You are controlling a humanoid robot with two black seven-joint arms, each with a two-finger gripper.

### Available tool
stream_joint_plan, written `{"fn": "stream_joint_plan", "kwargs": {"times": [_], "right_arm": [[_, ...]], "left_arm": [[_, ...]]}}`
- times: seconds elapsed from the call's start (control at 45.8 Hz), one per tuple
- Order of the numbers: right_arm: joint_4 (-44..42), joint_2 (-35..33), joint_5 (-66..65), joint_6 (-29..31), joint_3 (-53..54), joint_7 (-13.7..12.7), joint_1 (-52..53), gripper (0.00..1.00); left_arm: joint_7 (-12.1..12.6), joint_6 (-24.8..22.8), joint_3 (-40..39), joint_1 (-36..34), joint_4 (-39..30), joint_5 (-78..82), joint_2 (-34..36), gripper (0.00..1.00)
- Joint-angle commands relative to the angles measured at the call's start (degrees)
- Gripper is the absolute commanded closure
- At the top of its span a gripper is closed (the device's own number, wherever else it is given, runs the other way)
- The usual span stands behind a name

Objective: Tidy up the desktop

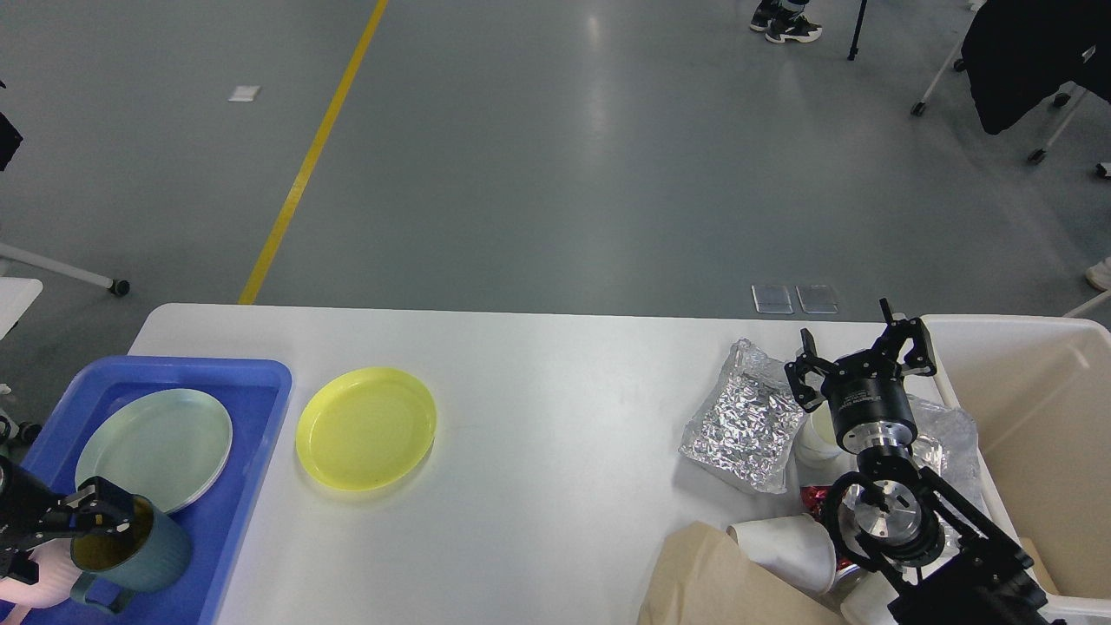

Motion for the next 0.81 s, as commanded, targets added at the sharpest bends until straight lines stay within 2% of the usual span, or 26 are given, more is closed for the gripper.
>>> {"fn": "stream_joint_plan", "kwargs": {"times": [0.0,0.219,0.459,0.612,0.787], "right_arm": [[0.0,0.0,0.0,0.0,0.0,0.0,0.0,0.0],[0.0,0.0,0.0,0.0,0.0,0.0,0.0,0.0],[0.0,0.0,0.0,0.0,0.0,0.0,0.0,0.0],[0.0,0.0,0.0,0.0,0.0,0.0,0.0,0.0],[0.0,0.0,0.0,0.0,0.0,0.0,0.0,0.0]], "left_arm": [[0.0,-0.7,0.8,-0.4,-0.5,0.0,0.7,0.05],[-0.2,-3.5,5.2,-6.4,-7.0,-0.1,1.6,0.05],[-0.1,-3.7,20.5,-21.9,-14.2,0.0,1.6,0.04],[-0.2,-4.8,27.4,-32.6,-18.2,-0.1,1.5,0.04],[0.2,-10.7,30.9,-44.6,-21.1,-0.3,0.5,0.04]]}}
